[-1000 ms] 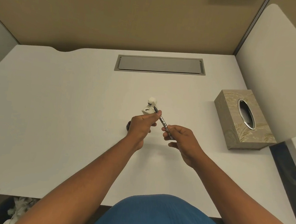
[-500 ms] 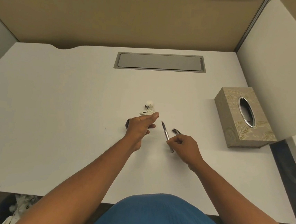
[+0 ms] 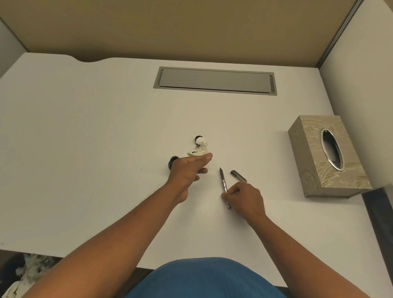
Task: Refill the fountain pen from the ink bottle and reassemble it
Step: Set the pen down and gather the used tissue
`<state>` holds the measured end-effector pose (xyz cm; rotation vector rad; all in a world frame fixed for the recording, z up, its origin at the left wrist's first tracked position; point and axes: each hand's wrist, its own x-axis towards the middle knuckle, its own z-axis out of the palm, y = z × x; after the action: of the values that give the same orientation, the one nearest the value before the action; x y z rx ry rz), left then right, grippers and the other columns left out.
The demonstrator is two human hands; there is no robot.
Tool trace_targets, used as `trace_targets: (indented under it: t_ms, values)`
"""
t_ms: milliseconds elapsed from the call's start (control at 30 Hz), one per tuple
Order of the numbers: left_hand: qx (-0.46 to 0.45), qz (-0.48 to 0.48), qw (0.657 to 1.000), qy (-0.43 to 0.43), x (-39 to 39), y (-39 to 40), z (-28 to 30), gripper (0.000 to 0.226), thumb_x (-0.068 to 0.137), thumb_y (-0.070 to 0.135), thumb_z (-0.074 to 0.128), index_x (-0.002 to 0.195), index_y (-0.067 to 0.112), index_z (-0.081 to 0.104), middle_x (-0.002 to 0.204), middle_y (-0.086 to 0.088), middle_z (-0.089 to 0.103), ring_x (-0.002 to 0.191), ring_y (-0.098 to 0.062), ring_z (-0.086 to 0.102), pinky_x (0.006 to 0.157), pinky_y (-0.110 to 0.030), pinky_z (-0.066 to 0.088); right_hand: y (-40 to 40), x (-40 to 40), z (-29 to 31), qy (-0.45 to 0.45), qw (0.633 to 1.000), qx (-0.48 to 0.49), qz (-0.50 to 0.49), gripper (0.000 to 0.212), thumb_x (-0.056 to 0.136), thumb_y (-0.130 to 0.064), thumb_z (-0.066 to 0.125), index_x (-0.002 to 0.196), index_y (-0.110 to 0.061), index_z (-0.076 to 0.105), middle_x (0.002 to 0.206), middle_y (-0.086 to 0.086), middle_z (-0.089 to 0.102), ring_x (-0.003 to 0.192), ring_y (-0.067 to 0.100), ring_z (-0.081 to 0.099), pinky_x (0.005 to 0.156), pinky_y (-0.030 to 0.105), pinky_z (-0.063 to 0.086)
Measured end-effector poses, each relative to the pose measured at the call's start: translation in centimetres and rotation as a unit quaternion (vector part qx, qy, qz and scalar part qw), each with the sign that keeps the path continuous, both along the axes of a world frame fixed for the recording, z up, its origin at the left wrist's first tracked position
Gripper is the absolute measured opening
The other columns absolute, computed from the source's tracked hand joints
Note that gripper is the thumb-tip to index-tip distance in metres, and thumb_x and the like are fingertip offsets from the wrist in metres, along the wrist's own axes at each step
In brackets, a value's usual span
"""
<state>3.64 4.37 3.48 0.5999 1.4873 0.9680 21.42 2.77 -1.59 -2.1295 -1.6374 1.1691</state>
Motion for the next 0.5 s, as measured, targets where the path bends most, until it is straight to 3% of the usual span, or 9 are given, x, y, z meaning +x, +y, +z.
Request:
trace_targets:
  t_ms: [200, 500]
  values:
    - [-0.002, 0.002, 1.0, 0.004, -0.05, 0.13, 0.08, 0.033, 0.083, 0.035, 0.079, 0.108, 0.014, 0.076, 0.103, 0.009, 0.074, 0.075, -0.007, 0.066, 0.067, -0.023, 0.044, 0.22, -0.17, -0.22, -0.027, 1.0, -0.001, 0.007, 0.014, 0.079, -0.037, 0.07, 0.087, -0.026, 0.066, 0.072, -0.017, 0.055, 0.08, 0.014, 0.059, 0.065, 0.027, 0.042]
    - [-0.004, 0.0, 1.0, 0.005, 0.05, 0.06, 0.08, 0.033, 0.083, 0.034, 0.079, 0.108, 0.013, 0.076, 0.103, 0.008, 0.074, 0.077, -0.008, 0.066, 0.068, -0.024, 0.043, 0.15, -0.14, -0.24, -0.029, 1.0, 0.006, 0.01, 0.018, 0.079, -0.041, 0.07, 0.087, -0.026, 0.063, 0.078, -0.011, 0.061, 0.08, 0.015, 0.059, 0.063, 0.028, 0.041]
